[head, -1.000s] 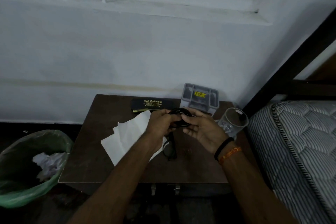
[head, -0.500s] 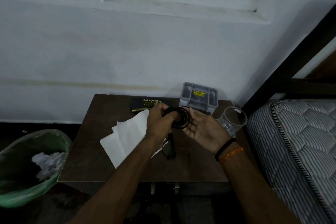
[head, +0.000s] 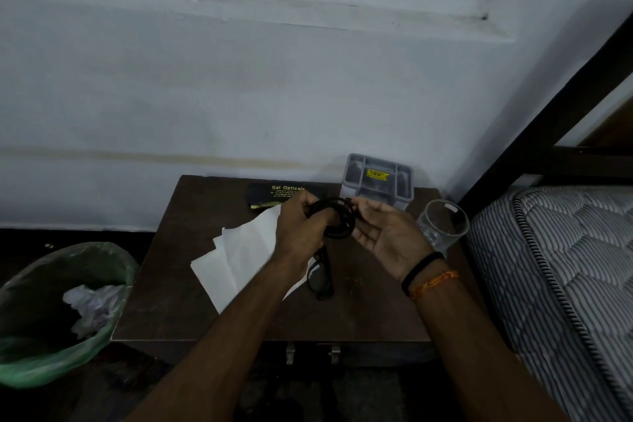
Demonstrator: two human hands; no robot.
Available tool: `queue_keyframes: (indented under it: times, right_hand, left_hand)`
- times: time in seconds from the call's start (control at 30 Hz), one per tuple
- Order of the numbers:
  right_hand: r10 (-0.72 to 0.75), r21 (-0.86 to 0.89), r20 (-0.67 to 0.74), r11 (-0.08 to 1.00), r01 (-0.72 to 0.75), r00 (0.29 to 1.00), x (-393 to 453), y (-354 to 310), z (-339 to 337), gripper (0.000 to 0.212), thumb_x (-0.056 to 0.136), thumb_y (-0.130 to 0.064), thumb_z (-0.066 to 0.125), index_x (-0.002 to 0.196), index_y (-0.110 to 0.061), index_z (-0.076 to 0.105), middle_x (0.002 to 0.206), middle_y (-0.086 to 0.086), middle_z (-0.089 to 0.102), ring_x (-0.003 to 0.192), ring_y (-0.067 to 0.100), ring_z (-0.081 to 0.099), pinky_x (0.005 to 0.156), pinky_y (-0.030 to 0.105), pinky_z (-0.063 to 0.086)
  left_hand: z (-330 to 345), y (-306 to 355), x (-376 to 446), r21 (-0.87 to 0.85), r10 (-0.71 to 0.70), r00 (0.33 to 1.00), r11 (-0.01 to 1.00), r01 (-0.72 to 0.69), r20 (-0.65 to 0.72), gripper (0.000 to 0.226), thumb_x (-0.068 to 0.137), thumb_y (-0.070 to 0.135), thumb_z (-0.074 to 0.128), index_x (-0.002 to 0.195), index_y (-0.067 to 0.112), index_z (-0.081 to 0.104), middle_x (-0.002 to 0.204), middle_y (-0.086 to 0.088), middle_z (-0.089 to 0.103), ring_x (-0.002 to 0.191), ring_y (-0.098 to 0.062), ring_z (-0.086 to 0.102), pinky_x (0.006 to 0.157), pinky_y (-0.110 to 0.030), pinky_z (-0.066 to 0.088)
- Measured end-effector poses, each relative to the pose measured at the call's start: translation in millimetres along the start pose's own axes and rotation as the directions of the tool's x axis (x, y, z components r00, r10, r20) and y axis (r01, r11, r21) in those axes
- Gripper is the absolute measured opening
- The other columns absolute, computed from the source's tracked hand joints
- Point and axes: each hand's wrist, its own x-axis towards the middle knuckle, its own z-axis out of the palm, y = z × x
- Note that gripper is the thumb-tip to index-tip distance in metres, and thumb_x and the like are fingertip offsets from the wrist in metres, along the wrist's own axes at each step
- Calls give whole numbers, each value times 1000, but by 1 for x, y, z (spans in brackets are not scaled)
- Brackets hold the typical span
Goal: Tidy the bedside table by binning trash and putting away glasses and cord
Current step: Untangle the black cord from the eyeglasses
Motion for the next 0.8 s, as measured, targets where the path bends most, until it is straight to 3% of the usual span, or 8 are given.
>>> queue_keyframes:
  times: [0.1, 0.2, 0.3, 0.37, 0.53, 0.8]
  right_hand:
    - [-47, -95, -25, 994, 44, 999, -5, -1, -1, 29, 96, -16, 58, 123, -6, 63, 112, 12, 70, 91, 19, 69, 77, 30, 57]
    - [-10, -180, 51, 984, 19, 999, -15, -5, -2, 37, 89, -35, 65, 120, -13, 64, 112, 8, 73, 99, 25, 71, 86, 38, 58]
    - [20, -235, 96, 972, 3, 995, -20, -6, -10, 46, 80, -27, 75, 123, -18, 62, 114, 8, 73, 103, 27, 71, 91, 42, 56]
    - [14, -258, 54, 966, 0, 998, -22, -3, -15, 48, 80, -17, 78, 125, -18, 61, 115, 9, 72, 101, 26, 72, 88, 39, 57]
    - [34, -182, -38, 983, -41, 999, -22, 4, -27, 38, 83, -10, 73, 119, -15, 63, 110, 11, 74, 97, 25, 72, 81, 34, 58]
    - [33, 2, -136, 999, -33, 990, -19, 17, -46, 31, 89, -8, 66, 120, -8, 63, 109, 11, 73, 93, 20, 70, 75, 29, 57]
  left_hand:
    - [3, -5, 0, 33, -27, 999, 999, 28, -18, 15, 71, 10, 66, 77, 6, 54, 77, -22, 60, 64, -25, 56, 48, -30, 44]
    - [6, -9, 1, 101, -23, 1000, 995, 24, -18, 13, 75, 7, 66, 75, 11, 54, 75, -12, 61, 66, -21, 57, 52, -31, 44]
    - [10, -11, -1, 149, -39, 999, 988, 36, 15, 12, 77, 10, 67, 82, 9, 57, 79, -12, 64, 68, -20, 60, 51, -27, 45]
    - [12, -11, -3, 147, -72, 997, 987, 65, 42, 16, 78, 13, 69, 88, 7, 59, 82, -11, 67, 70, -19, 63, 48, -23, 45]
    - [17, -7, -7, 147, -162, 970, 980, 137, 180, 19, 79, 11, 72, 96, 8, 63, 90, -10, 71, 79, -23, 70, 54, -23, 51]
    - [22, 5, -2, -141, -272, 853, 920, 367, 445, 25, 84, -1, 66, 108, -4, 67, 106, -16, 71, 101, -28, 69, 76, -30, 60]
